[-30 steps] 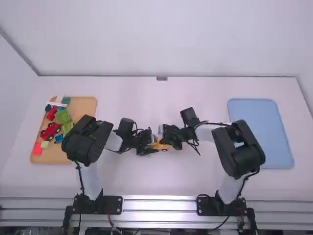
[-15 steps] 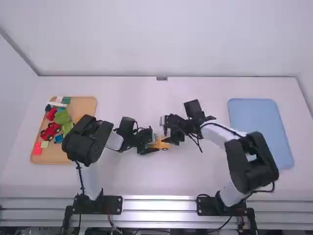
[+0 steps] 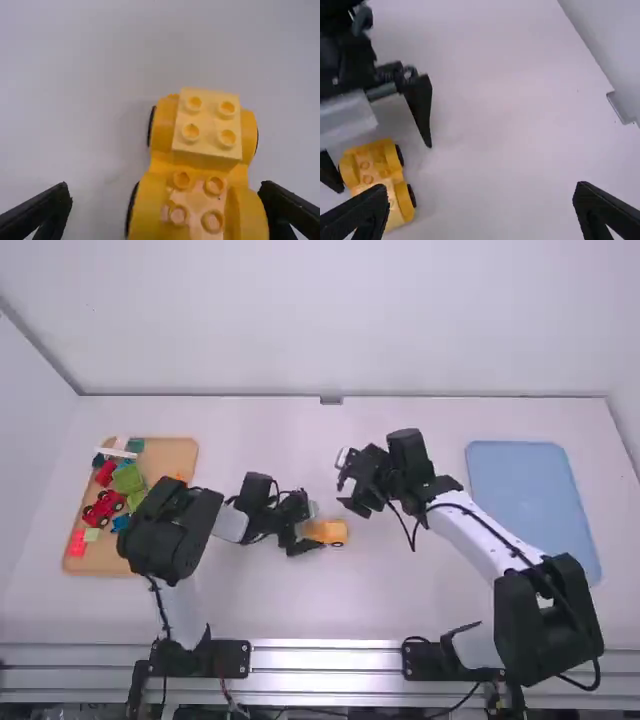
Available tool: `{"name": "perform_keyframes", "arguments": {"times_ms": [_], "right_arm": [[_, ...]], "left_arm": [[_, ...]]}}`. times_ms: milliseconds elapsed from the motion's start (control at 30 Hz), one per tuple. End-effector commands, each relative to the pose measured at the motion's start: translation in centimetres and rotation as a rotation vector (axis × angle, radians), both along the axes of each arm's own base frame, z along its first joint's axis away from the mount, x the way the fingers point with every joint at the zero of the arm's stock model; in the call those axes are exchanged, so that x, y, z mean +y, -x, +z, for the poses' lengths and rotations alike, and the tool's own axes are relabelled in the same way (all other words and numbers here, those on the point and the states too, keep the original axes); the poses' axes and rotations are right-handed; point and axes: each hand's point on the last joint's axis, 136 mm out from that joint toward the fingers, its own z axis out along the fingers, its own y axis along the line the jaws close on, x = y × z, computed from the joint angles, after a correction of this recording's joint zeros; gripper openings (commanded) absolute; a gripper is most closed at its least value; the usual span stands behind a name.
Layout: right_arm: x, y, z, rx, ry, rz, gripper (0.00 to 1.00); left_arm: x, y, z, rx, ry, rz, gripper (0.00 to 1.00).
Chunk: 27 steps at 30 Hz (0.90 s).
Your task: Assemble lego blocks to make yellow taxi
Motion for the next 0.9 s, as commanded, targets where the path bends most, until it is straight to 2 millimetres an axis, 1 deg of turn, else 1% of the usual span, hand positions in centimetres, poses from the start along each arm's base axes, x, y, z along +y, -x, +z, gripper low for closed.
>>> {"name": "perform_keyframes", "arguments": {"times_ms": [0, 33, 100, 133, 200, 233, 267, 333, 400, 433, 467, 500, 533, 567, 600, 633, 667, 700, 733, 867], "right_arm": [[-0.1, -0.1, -0.2, 0.005, 0.000, -0.016, 0.99], [-0.1, -0.3, 0.0, -0.004, -0.005, -0.016, 0.99], [0.0, -0.4, 0.1, -0.014, -0.009, -0.016, 0.98], [0.0, -0.6, 0.3, -0.024, -0.013, -0.018, 0.99], [0.1, -0.8, 0.5, -0.035, -0.018, -0.017, 0.98], [0.3, -1.0, 0.8, -0.050, -0.024, -0.016, 0.99], [0.3, -1.1, 1.0, -0.057, -0.028, -0.016, 0.98], [0.5, -1.6, 1.5, -0.067, -0.053, -0.037, 0.99], [0.6, -2.1, 2.1, -0.074, -0.085, -0.062, 0.99], [0.5, -2.6, 2.6, -0.076, -0.108, -0.086, 0.99], [0.4, -2.8, 2.8, -0.077, -0.121, -0.099, 0.99], [0.4, -2.9, 2.9, -0.077, -0.129, -0.106, 0.99], [0.3, -3.1, 3.1, -0.079, -0.138, -0.116, 0.99], [0.1, -3.4, 3.4, -0.079, -0.151, -0.131, 0.99], [0.0, -3.6, 3.5, -0.082, -0.160, -0.137, 0.99], [0.1, -3.7, 3.7, -0.082, -0.170, -0.141, 0.99], [0.2, -3.7, 3.8, -0.082, -0.175, -0.144, 0.98], [0.2, -3.8, 4.0, -0.091, -0.179, -0.143, 0.99], [0.2, -3.9, 4.1, -0.097, -0.182, -0.143, 0.98], [0.3, -4.0, 4.3, -0.104, -0.185, -0.143, 0.99]], "left_arm": [[1.4, -1.6, 3.7, -0.023, 0.037, 0.069, 0.99], [2.7, -1.7, 5.1, -0.015, 0.033, 0.107, 0.99], [4.1, -1.7, 6.5, -0.010, 0.032, 0.146, 0.99], [5.4, -1.7, 7.7, -0.004, 0.027, 0.186, 0.99], [7.3, -1.6, 8.9, 0.005, 0.012, 0.250, 0.99], [8.6, -1.2, 10.1, 0.012, 0.011, 0.289, 0.99], [9.4, -1.1, 10.7, 0.009, 0.010, 0.314, 0.99], [12.2, -1.6, 12.2, -0.033, -0.027, 0.419, 0.99], [14.6, -2.1, 13.6, -0.041, -0.030, 0.541, 0.99], [16.8, -3.0, 14.9, -0.026, -0.003, 0.688, 0.99], [18.4, -3.8, 15.7, 0.007, 0.038, 0.822, 0.99], [19.4, -4.2, 16.2, 0.031, 0.071, 0.907, 0.99], [21.2, -4.9, 16.7, 0.067, 0.121, 1.051, 0.99], [23.6, -5.4, 17.2, 0.097, 0.161, 1.223, 0.99], [25.2, -5.5, 17.2, 0.099, 0.145, 1.320, 0.99], [26.2, -5.5, 17.3, 0.102, 0.126, 1.376, 0.99], [26.7, -5.5, 17.3, 0.107, 0.115, 1.410, 0.99], [28.0, -5.5, 17.6, 0.136, 0.101, 1.498, 0.99], [28.6, -5.7, 18.0, 0.158, 0.101, 1.541, 0.99], [30.0, -6.4, 18.9, 0.225, 0.085, 1.641, 0.99]]}}
